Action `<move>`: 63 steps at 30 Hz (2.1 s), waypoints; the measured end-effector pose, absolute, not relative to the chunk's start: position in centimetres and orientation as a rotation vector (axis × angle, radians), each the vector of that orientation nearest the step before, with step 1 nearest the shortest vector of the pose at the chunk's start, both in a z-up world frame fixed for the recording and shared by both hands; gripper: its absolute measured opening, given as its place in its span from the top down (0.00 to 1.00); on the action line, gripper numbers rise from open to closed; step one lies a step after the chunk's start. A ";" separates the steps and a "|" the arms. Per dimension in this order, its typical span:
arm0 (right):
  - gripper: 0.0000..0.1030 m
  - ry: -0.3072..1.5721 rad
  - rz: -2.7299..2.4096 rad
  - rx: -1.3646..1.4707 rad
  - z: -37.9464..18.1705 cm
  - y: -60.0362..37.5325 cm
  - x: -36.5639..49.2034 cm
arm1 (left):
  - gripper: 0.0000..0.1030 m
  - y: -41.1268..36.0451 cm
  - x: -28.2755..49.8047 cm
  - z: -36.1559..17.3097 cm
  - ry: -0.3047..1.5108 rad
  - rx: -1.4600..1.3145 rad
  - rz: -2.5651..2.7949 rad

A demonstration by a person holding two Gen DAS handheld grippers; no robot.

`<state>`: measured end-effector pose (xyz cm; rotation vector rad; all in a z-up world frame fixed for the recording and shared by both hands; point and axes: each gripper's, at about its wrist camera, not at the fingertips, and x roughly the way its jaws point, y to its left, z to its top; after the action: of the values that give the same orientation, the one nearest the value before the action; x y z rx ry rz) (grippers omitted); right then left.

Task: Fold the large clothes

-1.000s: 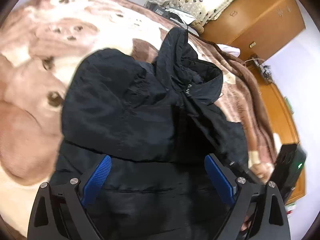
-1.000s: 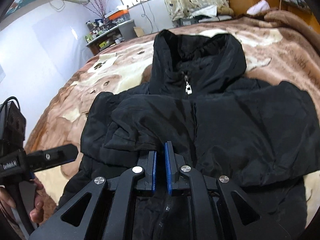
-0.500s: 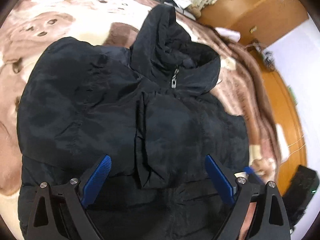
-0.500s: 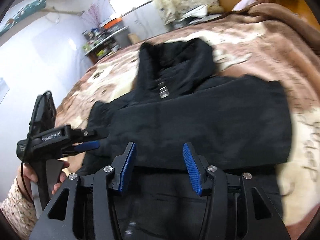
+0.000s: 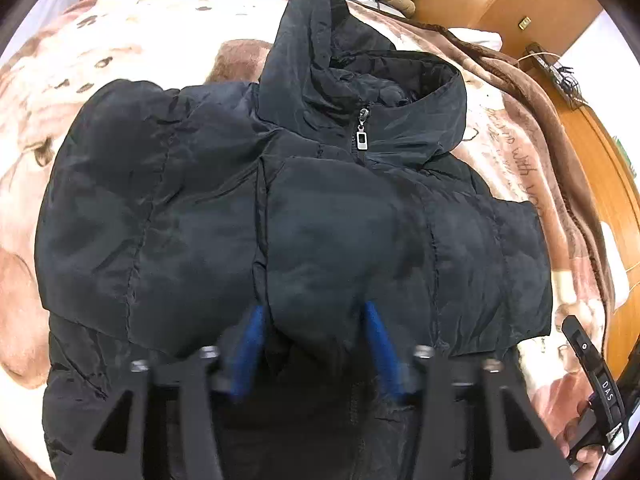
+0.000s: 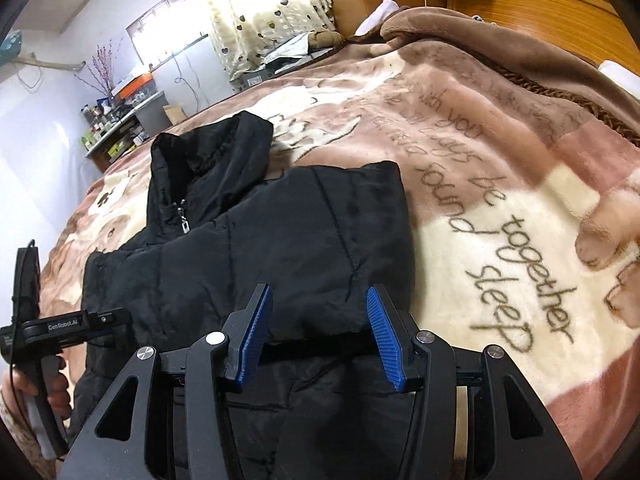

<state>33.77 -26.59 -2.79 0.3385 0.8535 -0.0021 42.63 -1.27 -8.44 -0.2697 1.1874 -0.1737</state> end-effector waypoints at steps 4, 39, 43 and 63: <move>0.51 0.864 -0.012 0.366 -3.3 -26.9 33.6 | 0.93 -1.3 42.3 -7.6 1.165 -0.266 -0.181; 0.51 0.957 -0.019 0.040 -5.9 -19.1 40.7 | 0.88 8.2 42.7 -9.0 1.103 -0.268 -0.015; 0.48 1.002 -0.042 0.047 -7.7 -19.6 41.3 | 0.86 8.3 43.4 -10.3 1.116 -0.276 -0.013; 0.40 0.936 0.153 0.043 -4.7 -13.9 42.0 | 0.23 3.8 43.2 -5.0 0.989 -0.222 -0.099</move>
<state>42.05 -13.87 -4.71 0.0426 0.9363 0.1532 43.19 3.76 -5.04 -0.2217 0.9893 -0.0991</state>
